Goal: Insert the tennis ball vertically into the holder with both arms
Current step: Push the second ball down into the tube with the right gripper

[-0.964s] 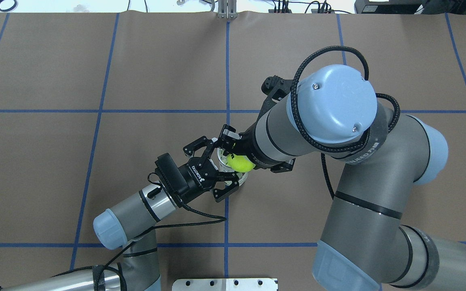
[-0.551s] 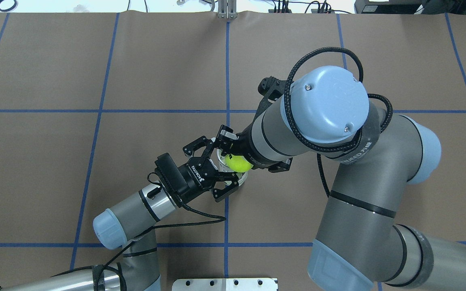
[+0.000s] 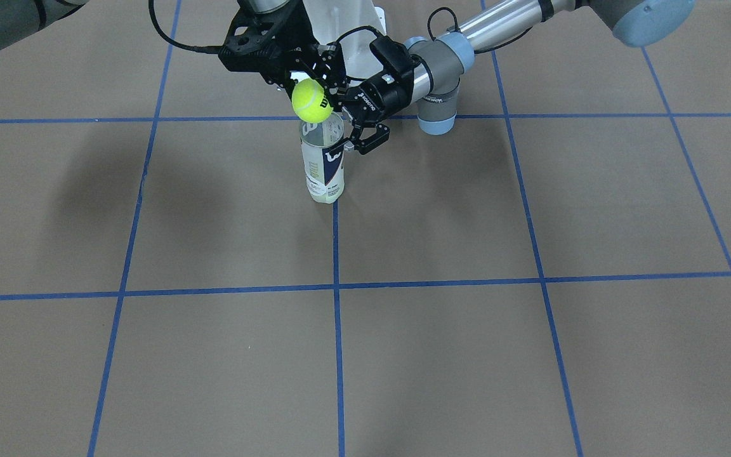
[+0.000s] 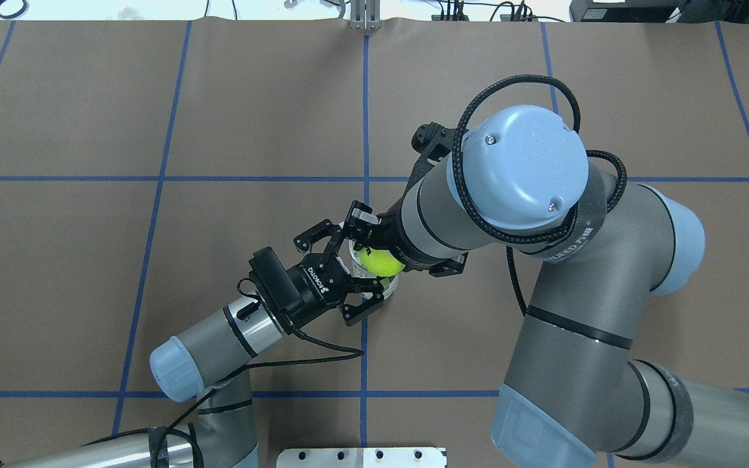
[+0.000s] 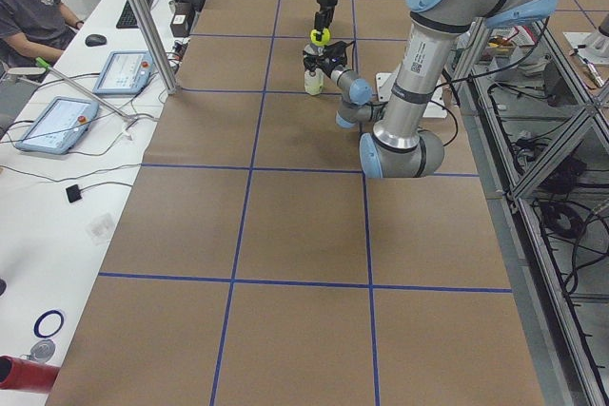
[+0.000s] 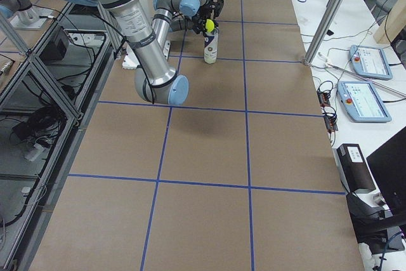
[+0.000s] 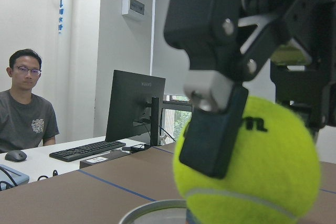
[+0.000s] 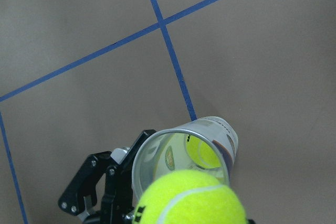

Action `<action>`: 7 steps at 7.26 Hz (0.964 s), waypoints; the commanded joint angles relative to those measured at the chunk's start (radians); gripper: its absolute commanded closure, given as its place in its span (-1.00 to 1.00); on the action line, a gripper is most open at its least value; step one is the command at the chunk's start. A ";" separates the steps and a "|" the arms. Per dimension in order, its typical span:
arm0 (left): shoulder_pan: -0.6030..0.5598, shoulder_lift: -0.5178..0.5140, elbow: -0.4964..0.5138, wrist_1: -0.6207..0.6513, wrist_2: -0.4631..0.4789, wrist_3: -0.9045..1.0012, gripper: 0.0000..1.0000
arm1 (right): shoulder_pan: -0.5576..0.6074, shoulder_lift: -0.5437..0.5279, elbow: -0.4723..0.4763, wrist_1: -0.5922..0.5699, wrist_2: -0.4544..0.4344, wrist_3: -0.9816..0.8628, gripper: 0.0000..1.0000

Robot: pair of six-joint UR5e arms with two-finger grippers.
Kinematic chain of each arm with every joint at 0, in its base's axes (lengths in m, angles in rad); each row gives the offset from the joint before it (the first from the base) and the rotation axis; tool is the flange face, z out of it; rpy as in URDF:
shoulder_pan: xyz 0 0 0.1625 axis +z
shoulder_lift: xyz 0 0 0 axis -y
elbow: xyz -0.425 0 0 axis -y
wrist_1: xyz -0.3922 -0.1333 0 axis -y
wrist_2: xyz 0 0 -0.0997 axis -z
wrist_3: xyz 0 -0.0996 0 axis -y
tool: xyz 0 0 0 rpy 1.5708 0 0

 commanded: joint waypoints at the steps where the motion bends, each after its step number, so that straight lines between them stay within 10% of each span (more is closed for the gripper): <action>1: 0.000 0.000 0.000 0.000 0.000 0.000 -0.72 | 0.001 0.005 -0.004 0.000 0.000 -0.002 1.00; 3: 0.000 0.000 0.000 0.000 0.000 0.000 -0.72 | 0.001 0.007 -0.009 0.001 0.000 -0.003 0.90; 5: 0.000 0.000 0.000 0.000 0.000 0.000 -0.72 | 0.001 0.011 -0.022 0.001 -0.003 -0.003 -0.95; 7: 0.000 0.000 0.000 0.000 0.000 0.000 -0.72 | 0.001 0.013 -0.024 0.003 -0.015 -0.006 -0.98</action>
